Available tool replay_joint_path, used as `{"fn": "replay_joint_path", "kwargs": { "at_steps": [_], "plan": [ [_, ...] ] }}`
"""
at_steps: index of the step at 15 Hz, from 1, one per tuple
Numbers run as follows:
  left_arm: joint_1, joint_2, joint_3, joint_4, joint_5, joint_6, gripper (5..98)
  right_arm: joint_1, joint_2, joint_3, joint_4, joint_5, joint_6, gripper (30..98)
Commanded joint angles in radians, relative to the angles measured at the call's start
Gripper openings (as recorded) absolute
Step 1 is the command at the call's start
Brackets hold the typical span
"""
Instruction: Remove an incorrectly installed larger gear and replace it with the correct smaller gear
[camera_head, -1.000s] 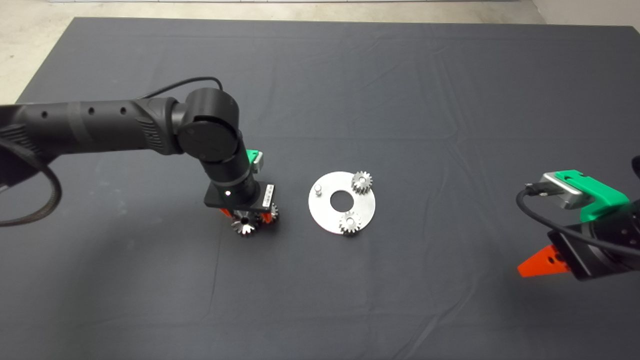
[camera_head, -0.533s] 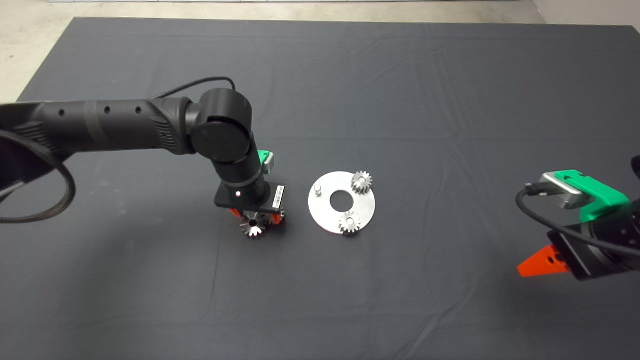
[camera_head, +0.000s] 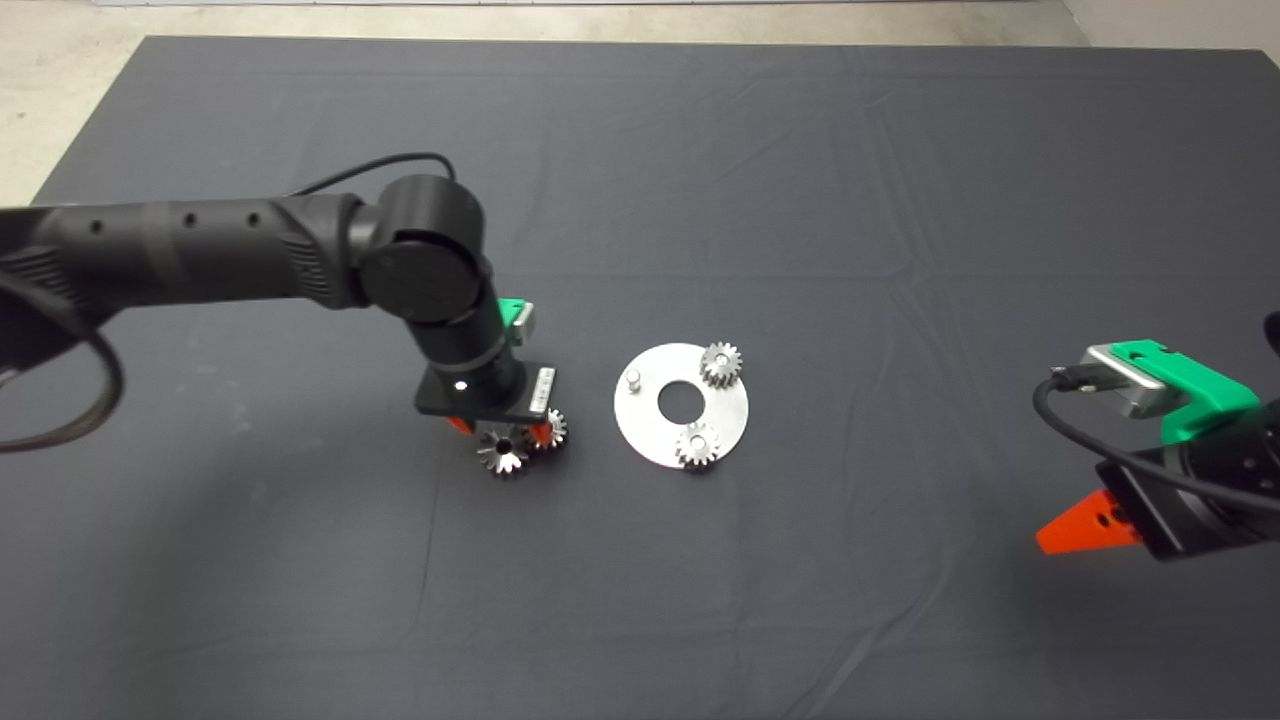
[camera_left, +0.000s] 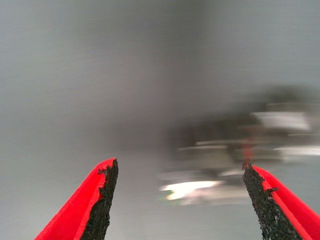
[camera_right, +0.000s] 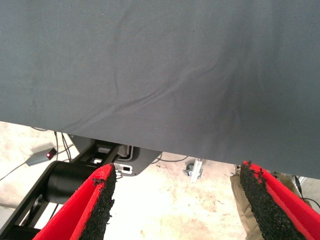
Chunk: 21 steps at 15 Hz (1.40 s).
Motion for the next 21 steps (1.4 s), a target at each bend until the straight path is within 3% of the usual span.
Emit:
{"fn": "replay_joint_path", "kwargs": {
  "at_steps": [1,5,8,11,21],
  "plan": [
    [-0.014,-0.036,0.038,-0.01,0.014,0.019,63.6,0.016,0.006,0.001,-0.026,0.004,-0.003,66.0],
    [-0.014,0.023,0.035,-0.012,0.01,0.01,63.6,0.018,0.003,0.001,-0.024,0.002,-0.003,66.0],
    [-0.015,0.139,0.018,-0.013,0.009,-0.023,63.6,0.018,0.005,0.001,-0.024,0.004,-0.003,66.0],
    [-0.017,0.221,-0.042,-0.013,0.01,-0.029,63.6,0.018,-0.003,0.004,-0.023,0.002,-0.003,66.0],
    [-0.02,0.259,-0.091,-0.012,0.014,-0.015,63.6,0.018,-0.003,0.006,-0.024,0.002,-0.003,66.0]
  ]
}}
